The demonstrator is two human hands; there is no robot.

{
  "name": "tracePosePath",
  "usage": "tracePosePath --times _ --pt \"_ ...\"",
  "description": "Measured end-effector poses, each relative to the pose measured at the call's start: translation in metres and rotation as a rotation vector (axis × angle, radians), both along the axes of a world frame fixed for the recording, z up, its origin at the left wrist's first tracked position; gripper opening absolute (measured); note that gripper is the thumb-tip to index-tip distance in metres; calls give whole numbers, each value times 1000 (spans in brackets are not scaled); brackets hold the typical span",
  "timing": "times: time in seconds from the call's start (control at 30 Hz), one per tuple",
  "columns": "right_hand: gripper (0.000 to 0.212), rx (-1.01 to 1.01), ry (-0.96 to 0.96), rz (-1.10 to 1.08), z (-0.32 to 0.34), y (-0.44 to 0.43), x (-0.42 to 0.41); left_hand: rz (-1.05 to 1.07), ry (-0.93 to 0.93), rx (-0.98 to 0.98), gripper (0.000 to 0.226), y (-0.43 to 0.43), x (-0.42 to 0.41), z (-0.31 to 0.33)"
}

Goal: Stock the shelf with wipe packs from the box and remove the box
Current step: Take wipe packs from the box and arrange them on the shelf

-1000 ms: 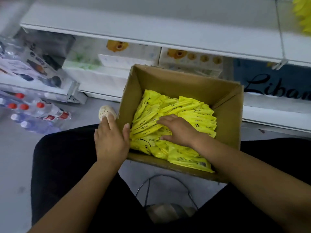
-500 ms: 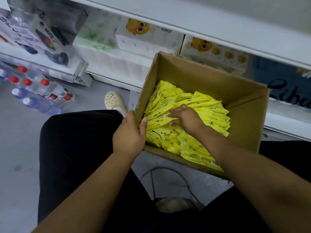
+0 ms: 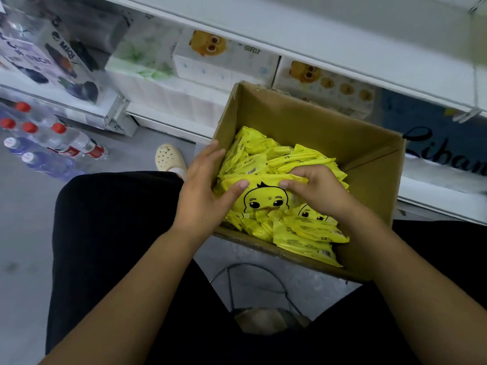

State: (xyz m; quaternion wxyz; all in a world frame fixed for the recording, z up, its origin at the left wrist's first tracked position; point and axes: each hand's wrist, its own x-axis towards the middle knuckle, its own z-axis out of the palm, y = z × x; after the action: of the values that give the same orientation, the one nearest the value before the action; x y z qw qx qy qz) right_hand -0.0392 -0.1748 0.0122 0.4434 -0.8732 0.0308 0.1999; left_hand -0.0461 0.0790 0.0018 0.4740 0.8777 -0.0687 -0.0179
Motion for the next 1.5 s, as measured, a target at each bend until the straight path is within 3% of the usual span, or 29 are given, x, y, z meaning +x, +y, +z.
tracePosePath --times 0.13,0.23,0.33,0.37,0.47,0.53,0.6,0.73,0.9,1.0,1.17,1.33,1.5 --pt "22 172 62 -51 46 -14 -10 49 385 -364 81 -12 -1 12" --pt "4 319 113 -170 53 -22 -19 8 628 -569 57 -22 4 25" --pt "59 384 167 -385 49 -26 -22 -27 687 -566 46 -36 5 37" --pt "63 443 180 -449 48 -26 -24 -13 682 -566 44 -42 4 39" --pt "34 725 225 -558 51 -30 -31 70 663 -586 36 -59 2 42" --pt "41 788 218 -559 52 -32 -35 111 607 -576 31 -70 0 44" --pt "47 694 146 -545 51 -34 -40 128 521 -515 30 -82 -3 47" --pt "11 438 -5 -547 56 -48 -44 207 310 -312 35 -103 -5 53" --pt "30 261 -159 -639 62 -70 -42 202 163 -257 78 -134 -1 53" --pt "44 231 -263 -741 66 -93 -35 206 106 -339 68 -163 9 57" --pt "46 390 -364 -853 80 -147 -24 198 34 -468 44 -226 25 78" --pt "53 422 -490 -882 93 -200 -6 190 -12 -489 49 -285 47 93" --pt "45 451 -452 -912 87 -257 7 143 -33 -463 46 -347 77 98"
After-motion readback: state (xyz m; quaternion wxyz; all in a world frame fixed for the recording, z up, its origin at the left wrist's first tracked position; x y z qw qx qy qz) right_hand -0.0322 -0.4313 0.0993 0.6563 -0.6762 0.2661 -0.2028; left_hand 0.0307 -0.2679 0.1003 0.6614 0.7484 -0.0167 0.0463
